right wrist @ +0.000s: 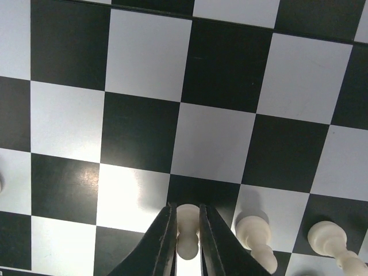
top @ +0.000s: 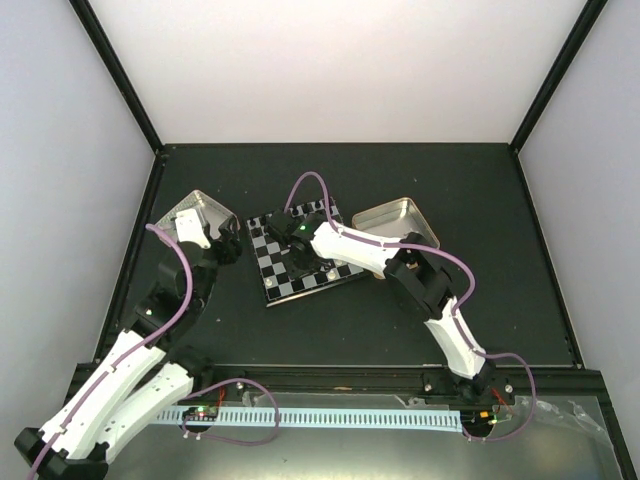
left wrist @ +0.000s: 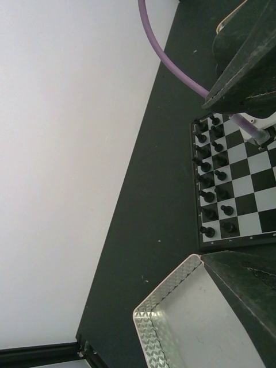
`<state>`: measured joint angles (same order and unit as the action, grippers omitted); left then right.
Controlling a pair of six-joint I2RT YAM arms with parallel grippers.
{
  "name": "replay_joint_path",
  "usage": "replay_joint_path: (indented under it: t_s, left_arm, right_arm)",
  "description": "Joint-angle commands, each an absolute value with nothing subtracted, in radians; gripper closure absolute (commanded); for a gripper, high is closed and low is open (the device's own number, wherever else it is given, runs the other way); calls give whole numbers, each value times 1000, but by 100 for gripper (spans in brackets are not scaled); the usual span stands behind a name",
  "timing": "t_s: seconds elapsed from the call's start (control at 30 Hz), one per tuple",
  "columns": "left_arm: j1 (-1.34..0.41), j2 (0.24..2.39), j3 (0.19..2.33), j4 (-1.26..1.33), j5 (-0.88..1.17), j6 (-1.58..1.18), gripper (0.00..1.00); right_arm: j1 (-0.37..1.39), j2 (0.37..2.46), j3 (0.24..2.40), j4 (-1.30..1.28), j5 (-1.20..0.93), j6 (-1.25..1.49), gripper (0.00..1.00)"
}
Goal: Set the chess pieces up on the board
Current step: Place the chess piece on the chessboard, then pick up the chess piece from the storage box.
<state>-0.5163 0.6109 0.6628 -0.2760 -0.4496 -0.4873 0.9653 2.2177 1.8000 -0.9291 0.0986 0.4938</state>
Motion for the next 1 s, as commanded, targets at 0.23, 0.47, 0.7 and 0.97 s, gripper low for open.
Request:
replay_joint_path:
  t_s: [0.23,0.47,0.7,0.97]
  left_arm:
    - [-509,616,663,-268,-466,-490,33]
    - [-507,614,663,-268,-466,-491,33]
    - [-508,618,661,-262,-449,-490,33]
    - [-504,634,660,-240,-398,-479,32]
  right_arm:
    - [971,2147,1841,-945,108,500,77]
    - [942,1997,1778,-887,154,542,74]
    - [779,1784,1533,-791,241,627,71]
    - [507,1709,1299,-739,222,634,63]
